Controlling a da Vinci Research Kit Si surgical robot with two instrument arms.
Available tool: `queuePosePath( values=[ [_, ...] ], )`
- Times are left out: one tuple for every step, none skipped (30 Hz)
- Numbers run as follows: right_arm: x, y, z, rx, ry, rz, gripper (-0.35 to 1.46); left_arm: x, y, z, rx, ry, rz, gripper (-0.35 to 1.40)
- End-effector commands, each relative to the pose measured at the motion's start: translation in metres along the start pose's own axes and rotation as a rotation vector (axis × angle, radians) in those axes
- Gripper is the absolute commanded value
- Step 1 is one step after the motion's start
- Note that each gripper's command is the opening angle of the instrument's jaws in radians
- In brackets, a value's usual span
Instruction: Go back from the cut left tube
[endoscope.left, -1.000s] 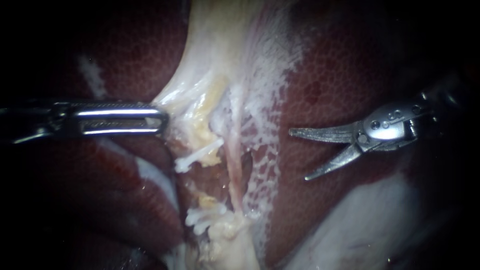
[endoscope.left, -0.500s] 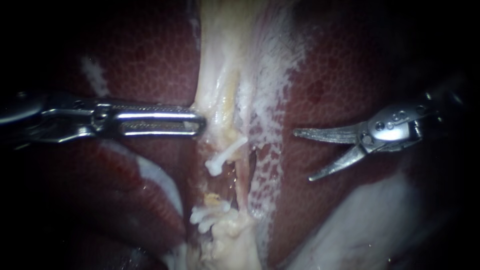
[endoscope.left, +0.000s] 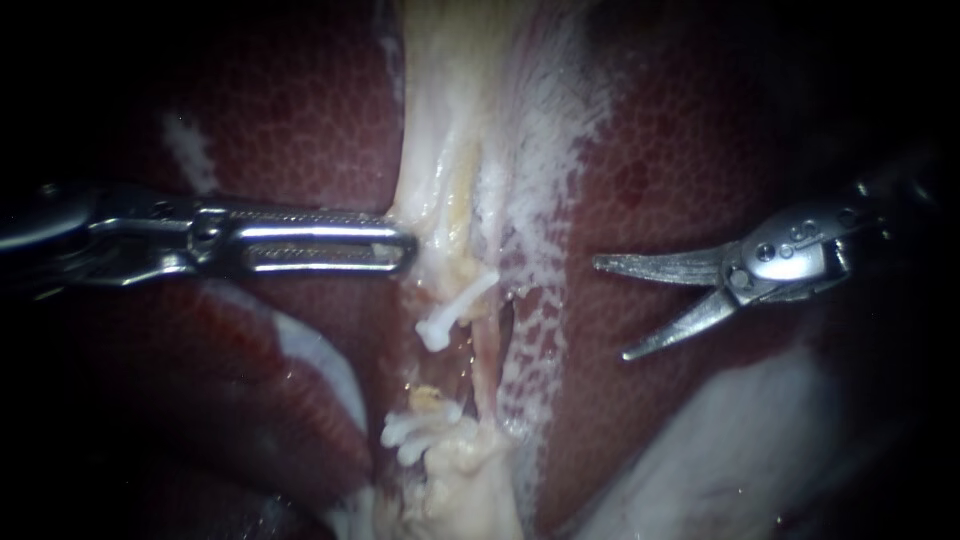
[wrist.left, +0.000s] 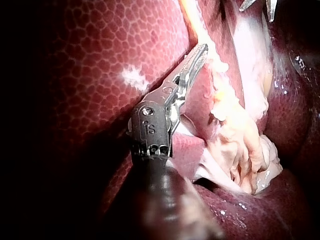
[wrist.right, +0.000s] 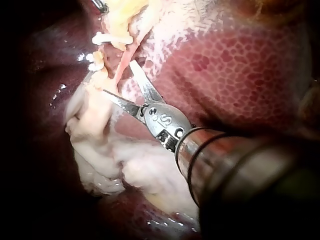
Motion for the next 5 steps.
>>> queuePosePath(
  values=[
    [0.0, 0.0, 0.0001, 0.0, 0.0, 0.001, 1.26, 0.0, 0.0, 0.0, 0.002, 0.0, 0.0, -0.35],
    [0.0, 0.0, 0.0001, -0.001, 0.0, 0.001, 1.26, 0.0, 0.0, 0.0, 0.002, 0.0, 0.0, -0.35],
    [0.0, 0.0, 0.0001, -0.001, 0.0, 0.001, 1.26, 0.0, 0.0, 0.0, 0.002, 0.0, 0.0, -0.35],
    [0.0, 0.0, 0.0001, -0.001, 0.0, 0.001, 1.26, 0.0, -0.0001, 0.0, 0.002, 0.0, 0.0, -0.35],
    [0.0, 0.0, 0.0001, -0.001, 0.0, 0.001, 1.26, 0.0, -0.0001, 0.0, 0.002, 0.0, 0.0, -0.35]
  ],
)
